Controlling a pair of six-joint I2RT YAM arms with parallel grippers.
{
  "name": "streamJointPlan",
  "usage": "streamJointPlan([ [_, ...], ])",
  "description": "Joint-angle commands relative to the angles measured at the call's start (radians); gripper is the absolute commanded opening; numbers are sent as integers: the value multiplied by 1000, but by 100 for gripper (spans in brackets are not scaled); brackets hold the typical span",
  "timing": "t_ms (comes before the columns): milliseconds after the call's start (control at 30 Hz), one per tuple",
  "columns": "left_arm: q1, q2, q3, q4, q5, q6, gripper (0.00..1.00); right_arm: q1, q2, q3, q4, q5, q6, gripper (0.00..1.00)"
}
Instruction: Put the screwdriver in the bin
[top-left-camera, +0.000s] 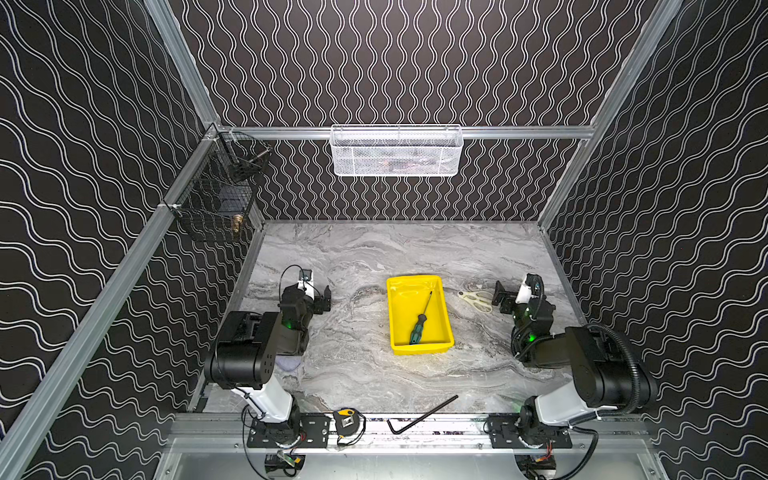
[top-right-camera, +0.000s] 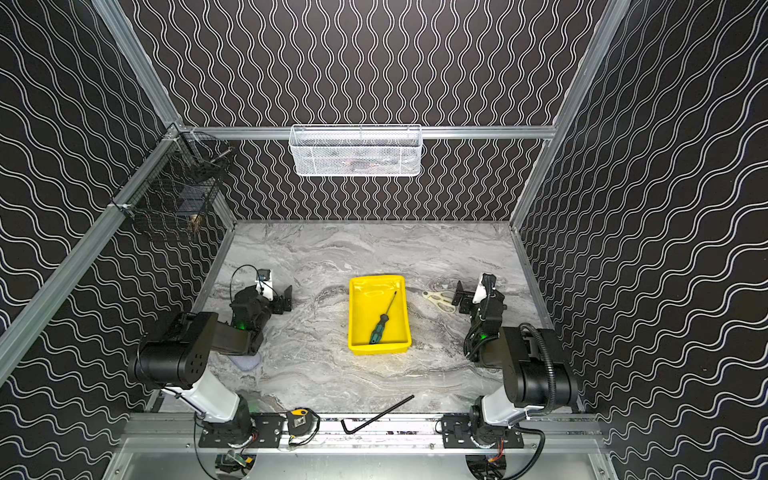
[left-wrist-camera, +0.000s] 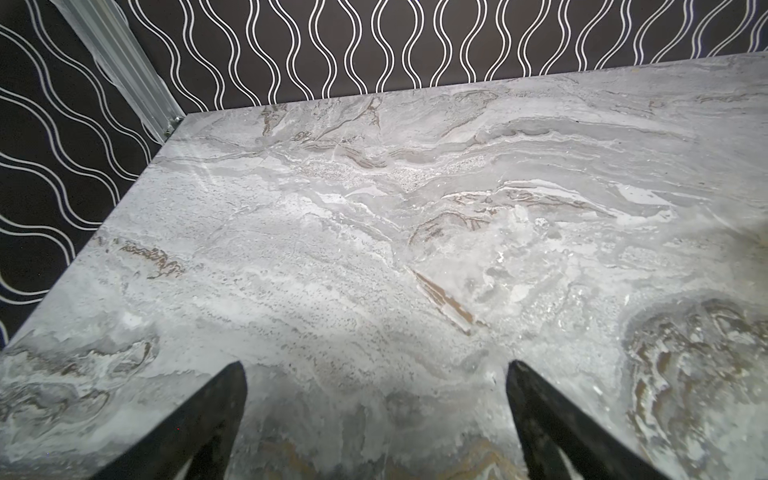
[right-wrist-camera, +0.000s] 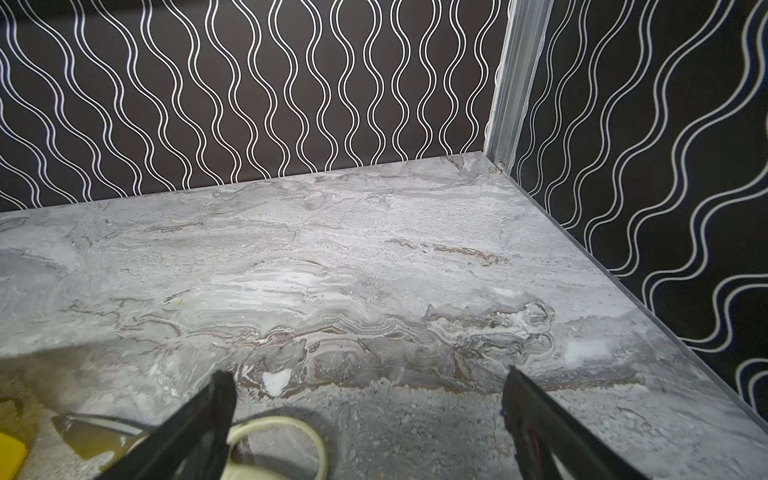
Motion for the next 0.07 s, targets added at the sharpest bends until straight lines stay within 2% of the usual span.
streamJointPlan([
  [0, -3, -6, -9, 18, -9, 14, 99, 1, -1, 4, 14, -4, 1, 100],
  [33, -3, -7, -23, 44, -17, 13, 99, 1, -2, 3, 16, -3, 1, 100],
])
